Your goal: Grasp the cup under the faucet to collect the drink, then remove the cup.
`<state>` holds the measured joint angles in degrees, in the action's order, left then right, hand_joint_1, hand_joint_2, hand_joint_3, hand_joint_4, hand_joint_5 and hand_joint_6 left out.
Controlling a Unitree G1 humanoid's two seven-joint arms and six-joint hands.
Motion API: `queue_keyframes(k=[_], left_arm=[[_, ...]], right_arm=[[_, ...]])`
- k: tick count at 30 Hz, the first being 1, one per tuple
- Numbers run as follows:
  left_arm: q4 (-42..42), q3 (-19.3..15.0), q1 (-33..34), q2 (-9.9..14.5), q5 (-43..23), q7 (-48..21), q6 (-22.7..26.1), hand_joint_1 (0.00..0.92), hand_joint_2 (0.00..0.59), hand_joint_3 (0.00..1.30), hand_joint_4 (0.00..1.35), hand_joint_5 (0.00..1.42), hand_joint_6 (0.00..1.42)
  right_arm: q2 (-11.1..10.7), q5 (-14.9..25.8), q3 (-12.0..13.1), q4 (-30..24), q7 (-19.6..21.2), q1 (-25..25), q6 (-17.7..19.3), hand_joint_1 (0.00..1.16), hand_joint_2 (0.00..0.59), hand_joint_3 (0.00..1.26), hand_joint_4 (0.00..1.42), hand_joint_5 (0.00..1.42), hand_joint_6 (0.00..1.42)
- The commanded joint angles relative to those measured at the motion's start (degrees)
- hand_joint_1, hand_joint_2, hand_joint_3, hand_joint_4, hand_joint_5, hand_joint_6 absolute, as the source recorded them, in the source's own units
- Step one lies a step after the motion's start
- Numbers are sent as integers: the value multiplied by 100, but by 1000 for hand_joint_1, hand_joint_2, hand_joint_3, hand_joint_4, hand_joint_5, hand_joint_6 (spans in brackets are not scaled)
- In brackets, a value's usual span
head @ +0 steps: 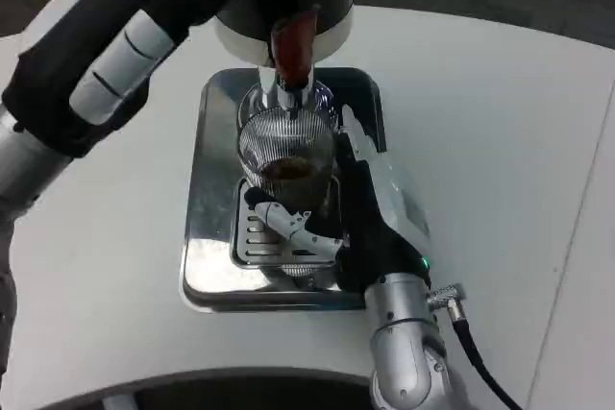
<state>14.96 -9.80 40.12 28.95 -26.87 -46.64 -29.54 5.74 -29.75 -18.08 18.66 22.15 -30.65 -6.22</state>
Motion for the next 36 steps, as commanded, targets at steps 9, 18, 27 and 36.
queue_keyframes(k=[9, 18, 27, 36], left_arm=[[-470, -747, -1238, 291, 255, 485, 329, 0, 231, 22, 0, 91, 53], [-564, -950, -1745, 492, 818, 766, 61, 0, 229, 25, 0, 91, 55], [-604, -1078, -1954, 624, 827, 856, 124, 0, 232, 33, 0, 90, 56], [-644, -1085, -2126, 683, 827, 912, 180, 0, 234, 28, 0, 81, 48]], right_arm=[[151, 202, -12, 224, -78, -52, 205, 634, 202, 0, 0, 0, 113], [183, 328, 11, 427, -93, -155, 283, 642, 200, 0, 0, 0, 123], [321, 630, 203, 906, 87, -391, 638, 854, 208, 100, 278, 207, 250], [350, 784, 281, 1381, 428, -604, 1158, 1027, 183, 501, 619, 584, 623]])
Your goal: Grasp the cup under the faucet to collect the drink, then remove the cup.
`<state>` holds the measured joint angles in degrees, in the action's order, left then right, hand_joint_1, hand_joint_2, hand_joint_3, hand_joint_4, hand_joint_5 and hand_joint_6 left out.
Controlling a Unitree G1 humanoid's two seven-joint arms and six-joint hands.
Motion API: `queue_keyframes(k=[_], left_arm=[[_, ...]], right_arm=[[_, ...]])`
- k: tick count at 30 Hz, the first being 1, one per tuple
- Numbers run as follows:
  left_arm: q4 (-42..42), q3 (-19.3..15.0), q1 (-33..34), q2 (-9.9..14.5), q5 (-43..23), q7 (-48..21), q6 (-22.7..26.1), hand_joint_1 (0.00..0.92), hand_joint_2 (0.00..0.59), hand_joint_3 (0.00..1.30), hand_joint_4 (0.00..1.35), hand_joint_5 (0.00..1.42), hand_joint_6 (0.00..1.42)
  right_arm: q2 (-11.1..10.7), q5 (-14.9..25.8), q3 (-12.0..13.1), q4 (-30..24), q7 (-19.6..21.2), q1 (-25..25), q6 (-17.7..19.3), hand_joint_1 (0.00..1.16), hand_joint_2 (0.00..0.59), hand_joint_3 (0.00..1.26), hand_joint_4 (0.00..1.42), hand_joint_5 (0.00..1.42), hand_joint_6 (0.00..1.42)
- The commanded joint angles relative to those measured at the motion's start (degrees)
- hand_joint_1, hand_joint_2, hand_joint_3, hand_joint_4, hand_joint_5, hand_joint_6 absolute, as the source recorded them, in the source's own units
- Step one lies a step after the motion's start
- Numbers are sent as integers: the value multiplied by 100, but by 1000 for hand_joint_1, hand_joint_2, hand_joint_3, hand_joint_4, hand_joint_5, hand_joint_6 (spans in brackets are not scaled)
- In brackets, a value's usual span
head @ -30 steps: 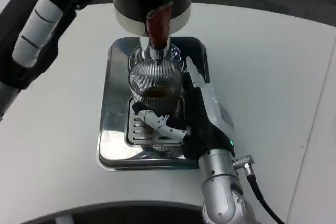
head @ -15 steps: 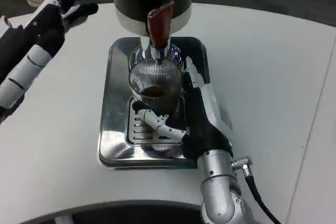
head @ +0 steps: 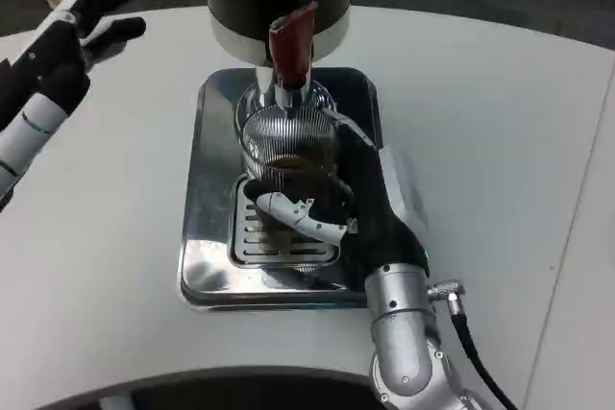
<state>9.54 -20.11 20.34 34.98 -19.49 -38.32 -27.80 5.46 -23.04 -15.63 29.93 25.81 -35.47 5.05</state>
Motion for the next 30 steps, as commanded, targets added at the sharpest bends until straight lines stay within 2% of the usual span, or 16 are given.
queue_keyframes(k=[1, 4, 7, 14, 22, 30], left_arm=[[-109, -53, -159, 82, 95, 91, 11, 0, 235, 27, 0, 80, 45], [-130, -45, -198, 101, 106, 117, 36, 0, 234, 27, 0, 79, 43], [-155, -35, -257, 115, 97, 106, 70, 0, 233, 27, 0, 79, 42], [-216, 20, -388, 109, 79, 85, 122, 0, 230, 27, 0, 68, 28], [-297, 30, -523, 118, 75, 92, 193, 0, 230, 19, 0, 68, 18], [-366, 63, -634, 91, 128, 110, 195, 0, 228, 7, 0, 57, 7]], right_arm=[[366, 61, 7, 266, 123, -142, 64, 1041, 181, 521, 631, 606, 644], [364, -3, -22, 313, 318, -157, 199, 1092, 175, 558, 652, 650, 681], [354, -85, -68, 295, 526, -121, 290, 1132, 119, 634, 747, 749, 883], [317, -166, -148, 112, 814, 43, 410, 1162, 81, 737, 849, 859, 1055], [293, -210, -192, -161, 894, 230, 483, 1162, 66, 783, 905, 930, 1132], [247, -366, -294, -633, 825, 543, 389, 1162, 49, 819, 970, 996, 1212]])
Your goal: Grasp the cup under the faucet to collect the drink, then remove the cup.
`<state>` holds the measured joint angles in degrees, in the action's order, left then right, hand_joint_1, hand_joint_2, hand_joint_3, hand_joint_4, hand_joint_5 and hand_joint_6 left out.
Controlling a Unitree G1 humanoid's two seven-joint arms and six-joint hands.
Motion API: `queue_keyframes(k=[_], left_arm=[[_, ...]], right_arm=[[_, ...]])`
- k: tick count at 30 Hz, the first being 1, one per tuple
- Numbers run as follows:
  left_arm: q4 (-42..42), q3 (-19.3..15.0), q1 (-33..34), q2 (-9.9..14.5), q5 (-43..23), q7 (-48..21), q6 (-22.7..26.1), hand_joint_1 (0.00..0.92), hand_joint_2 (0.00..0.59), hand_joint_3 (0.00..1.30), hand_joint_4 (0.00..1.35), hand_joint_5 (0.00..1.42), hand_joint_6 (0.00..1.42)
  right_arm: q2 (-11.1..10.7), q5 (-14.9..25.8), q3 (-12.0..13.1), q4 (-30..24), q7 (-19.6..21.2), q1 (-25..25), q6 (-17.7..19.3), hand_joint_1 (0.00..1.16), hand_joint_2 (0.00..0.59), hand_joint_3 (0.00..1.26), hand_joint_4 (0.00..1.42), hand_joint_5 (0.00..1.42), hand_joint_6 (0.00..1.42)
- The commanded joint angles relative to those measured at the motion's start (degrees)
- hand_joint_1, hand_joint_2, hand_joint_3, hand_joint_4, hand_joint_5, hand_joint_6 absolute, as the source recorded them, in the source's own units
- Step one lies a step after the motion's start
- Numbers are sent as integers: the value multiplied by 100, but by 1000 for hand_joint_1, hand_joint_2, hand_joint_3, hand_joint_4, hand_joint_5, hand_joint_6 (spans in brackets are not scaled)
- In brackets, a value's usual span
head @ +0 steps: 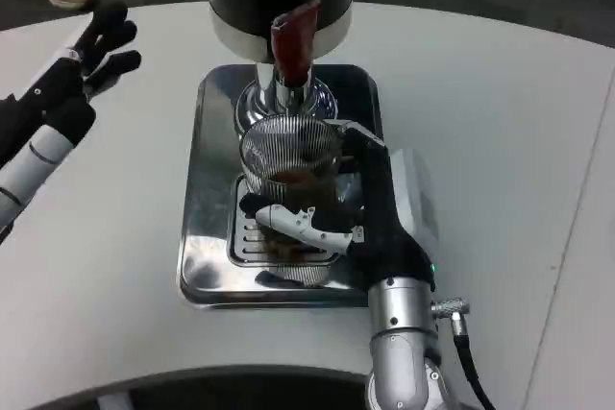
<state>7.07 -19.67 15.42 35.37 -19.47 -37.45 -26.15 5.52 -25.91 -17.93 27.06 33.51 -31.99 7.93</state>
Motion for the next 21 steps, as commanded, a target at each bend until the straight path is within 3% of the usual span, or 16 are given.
queue_keyframes(k=[1, 17, 21], left_arm=[[-127, 19, -161, 58, 153, 27, 15, 0, 227, 7, 0, 51, 1], [-359, -65, -632, 136, 646, 217, -60, 0, 227, 0, 0, 2, 0], [-641, -125, -929, 320, 1390, 511, -152, 0, 205, 0, 0, 0, 0]], right_arm=[[234, -94, -84, -452, 22, 262, 88, 1162, 48, 820, 971, 997, 1213], [173, -402, -374, -1704, -532, 1184, -108, 1162, 55, 831, 966, 1000, 1229], [109, -524, -429, -2060, -579, 1389, -143, 1162, 56, 834, 976, 1002, 1232]])
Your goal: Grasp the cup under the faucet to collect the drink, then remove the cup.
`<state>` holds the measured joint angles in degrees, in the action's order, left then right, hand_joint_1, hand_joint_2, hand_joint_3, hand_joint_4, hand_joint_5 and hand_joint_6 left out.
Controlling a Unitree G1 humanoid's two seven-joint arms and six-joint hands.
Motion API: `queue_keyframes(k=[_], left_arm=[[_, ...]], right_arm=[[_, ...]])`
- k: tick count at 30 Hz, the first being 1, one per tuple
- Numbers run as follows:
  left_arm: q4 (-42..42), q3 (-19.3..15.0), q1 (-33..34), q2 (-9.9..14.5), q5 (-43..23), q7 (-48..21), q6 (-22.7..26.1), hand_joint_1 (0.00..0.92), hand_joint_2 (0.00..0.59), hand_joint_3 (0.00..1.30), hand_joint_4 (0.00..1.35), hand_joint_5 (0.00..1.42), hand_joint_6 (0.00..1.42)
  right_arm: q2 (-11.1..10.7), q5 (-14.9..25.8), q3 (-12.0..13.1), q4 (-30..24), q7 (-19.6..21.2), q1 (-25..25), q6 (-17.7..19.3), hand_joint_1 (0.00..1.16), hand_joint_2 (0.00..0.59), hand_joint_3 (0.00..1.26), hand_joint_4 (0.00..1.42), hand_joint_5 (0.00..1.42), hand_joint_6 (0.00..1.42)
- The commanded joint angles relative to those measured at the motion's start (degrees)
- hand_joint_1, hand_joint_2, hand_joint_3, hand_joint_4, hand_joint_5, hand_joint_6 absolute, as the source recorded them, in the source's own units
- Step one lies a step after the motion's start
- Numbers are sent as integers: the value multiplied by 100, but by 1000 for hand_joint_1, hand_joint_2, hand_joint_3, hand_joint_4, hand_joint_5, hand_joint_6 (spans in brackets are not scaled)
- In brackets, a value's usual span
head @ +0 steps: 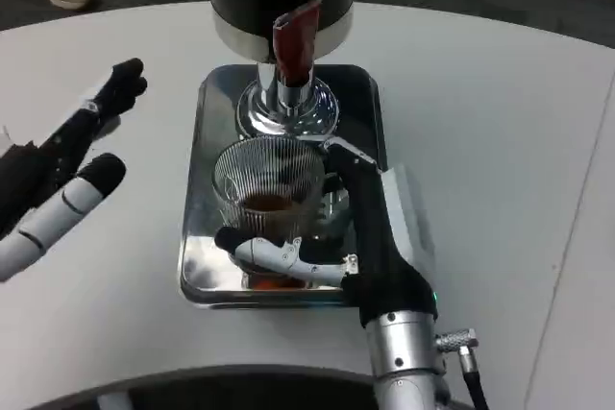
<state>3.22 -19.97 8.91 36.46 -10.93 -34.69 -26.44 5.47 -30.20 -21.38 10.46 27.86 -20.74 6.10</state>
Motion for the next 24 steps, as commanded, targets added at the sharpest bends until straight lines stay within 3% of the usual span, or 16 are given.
queue_keyframes(k=[1, 13, 24], left_arm=[[-388, -107, -389, 270, 832, 337, -132, 0, 201, 0, 0, 0, 0], [-1222, -200, -1280, 588, 2920, 1096, 20, 0, 111, 0, 0, 0, 0], [-1813, -72, -1730, 588, 3642, 1304, 322, 0, 72, 0, 0, 0, 0]], right_arm=[[111, -100, -87, -456, -27, 301, 33, 1162, 56, 834, 976, 1002, 1233], [-88, -264, -280, -1776, -478, 997, -149, 1162, 56, 843, 978, 1011, 1257], [-207, -314, -502, -2887, -1035, 1479, -202, 1162, 61, 851, 978, 1009, 1245]])
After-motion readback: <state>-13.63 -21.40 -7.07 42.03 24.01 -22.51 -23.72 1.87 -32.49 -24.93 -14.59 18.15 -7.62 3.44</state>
